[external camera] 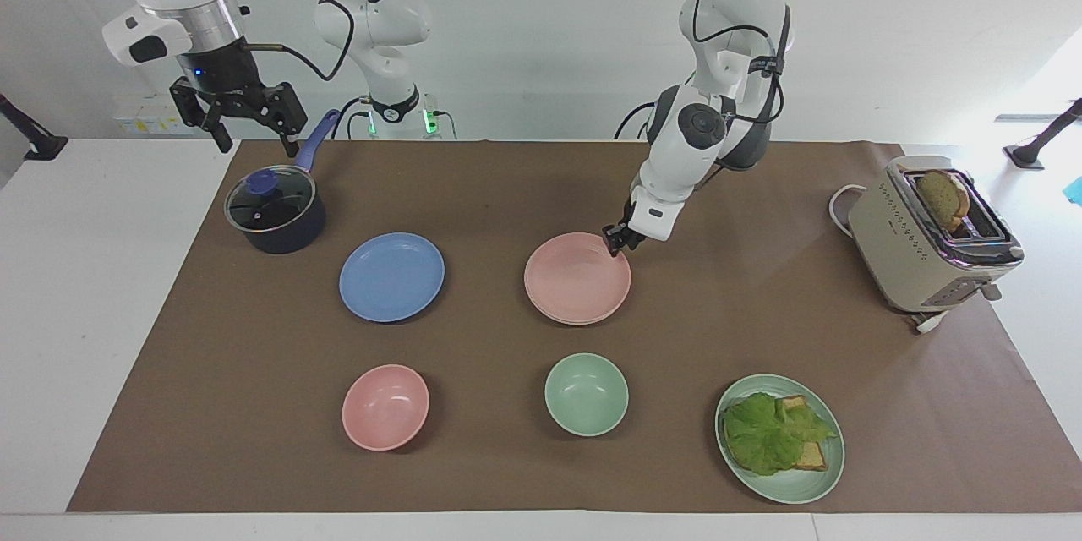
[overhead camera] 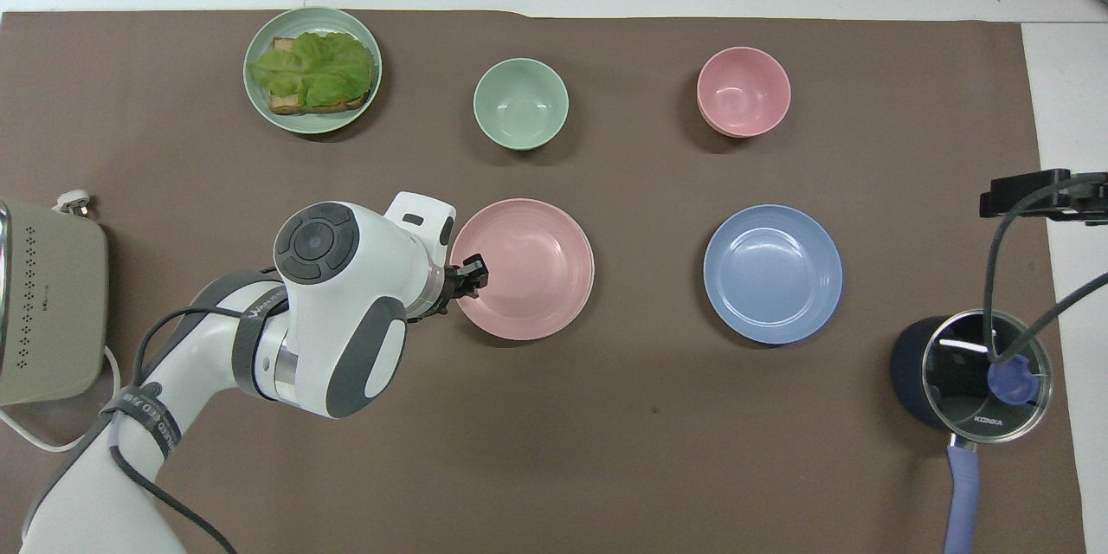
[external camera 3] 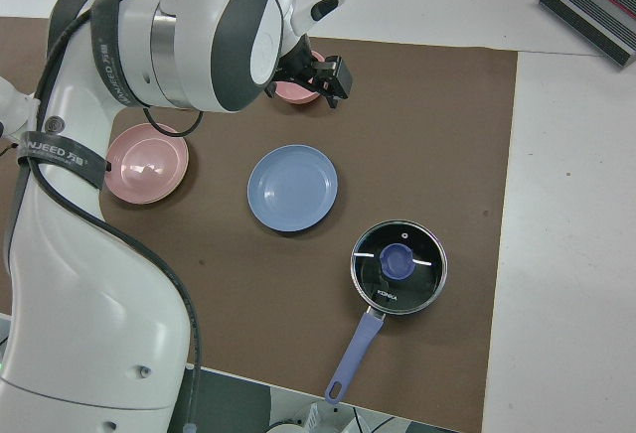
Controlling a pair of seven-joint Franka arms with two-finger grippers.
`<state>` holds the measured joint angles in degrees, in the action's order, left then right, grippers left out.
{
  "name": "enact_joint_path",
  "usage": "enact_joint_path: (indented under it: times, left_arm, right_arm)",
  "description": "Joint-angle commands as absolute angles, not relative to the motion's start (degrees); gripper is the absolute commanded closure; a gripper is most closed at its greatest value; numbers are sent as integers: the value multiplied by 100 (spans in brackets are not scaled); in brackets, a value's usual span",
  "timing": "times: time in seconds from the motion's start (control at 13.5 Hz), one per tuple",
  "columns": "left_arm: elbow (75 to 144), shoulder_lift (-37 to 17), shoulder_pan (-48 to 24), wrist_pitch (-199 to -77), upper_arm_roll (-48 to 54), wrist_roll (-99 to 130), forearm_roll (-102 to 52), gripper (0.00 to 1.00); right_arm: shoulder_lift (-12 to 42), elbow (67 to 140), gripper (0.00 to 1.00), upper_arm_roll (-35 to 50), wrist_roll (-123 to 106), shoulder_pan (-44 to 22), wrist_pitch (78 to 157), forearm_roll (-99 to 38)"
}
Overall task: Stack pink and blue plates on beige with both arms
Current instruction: 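Open the left gripper and withdraw it from the pink plate, then return the left gripper to rest while the right gripper grasps the blue plate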
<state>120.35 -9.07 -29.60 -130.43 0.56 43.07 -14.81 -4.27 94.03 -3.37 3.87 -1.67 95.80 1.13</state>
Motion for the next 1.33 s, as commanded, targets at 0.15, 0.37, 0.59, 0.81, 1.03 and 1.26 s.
enact_joint_path:
  times: [0.15, 0.37, 0.59, 0.81, 1.03, 1.26]
  left_arm:
    - [11910, -800, -2971, -12895, -17, 4227, -1530, 0]
    - [11244, -738, -2639, -11957, -53, 3895, -1038, 0]
    - [10426, -441, -1928, -10683, -62, 3106, -976, 0]
    - [9496, -290, -1057, -9479, -53, 2069, -793, 0]
    - [8992, -264, -372, -8703, -105, 918, -458, 0]
    - [8921, 95, 87, -8430, -106, 212, -431, 0]
  right_arm:
    - [-343, 10053, 0, -290, 194, -140, 10440, -9]
    - [-115, 10414, 0, -255, 185, -167, 10906, -9]
    - [140, 10590, 0, -255, 150, -246, 11170, -165]
    - [386, 11230, 0, -255, 132, -351, 12038, -325]
    - [387, 11899, 0, -255, -183, -343, 12629, -325]
    - [457, 12233, 0, -264, -727, -264, 12849, -325]
